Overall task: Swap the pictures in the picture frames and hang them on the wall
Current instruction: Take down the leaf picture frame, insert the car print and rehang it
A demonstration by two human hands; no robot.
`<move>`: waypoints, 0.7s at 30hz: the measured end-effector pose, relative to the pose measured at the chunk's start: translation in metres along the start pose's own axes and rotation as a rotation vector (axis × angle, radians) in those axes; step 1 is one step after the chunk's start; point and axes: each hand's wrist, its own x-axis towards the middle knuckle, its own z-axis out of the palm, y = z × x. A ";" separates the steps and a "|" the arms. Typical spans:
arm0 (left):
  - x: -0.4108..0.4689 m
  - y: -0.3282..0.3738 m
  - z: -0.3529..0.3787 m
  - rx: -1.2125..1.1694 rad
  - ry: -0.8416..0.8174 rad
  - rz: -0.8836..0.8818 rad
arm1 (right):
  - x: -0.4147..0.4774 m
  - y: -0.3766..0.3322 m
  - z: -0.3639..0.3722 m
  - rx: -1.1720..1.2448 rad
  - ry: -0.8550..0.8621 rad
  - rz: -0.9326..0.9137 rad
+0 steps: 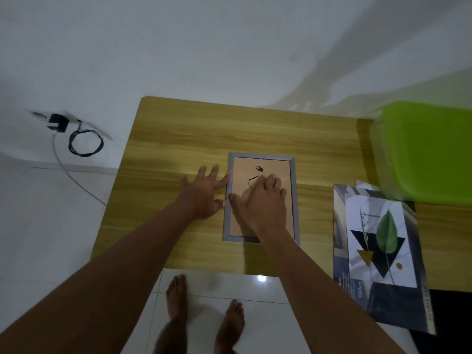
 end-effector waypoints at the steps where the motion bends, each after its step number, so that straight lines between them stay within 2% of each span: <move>1: 0.000 0.000 0.000 0.003 0.004 0.002 | 0.000 -0.001 -0.001 0.005 -0.006 0.002; 21: -0.001 0.002 -0.003 0.039 -0.006 0.005 | 0.003 -0.006 -0.004 0.022 -0.076 0.020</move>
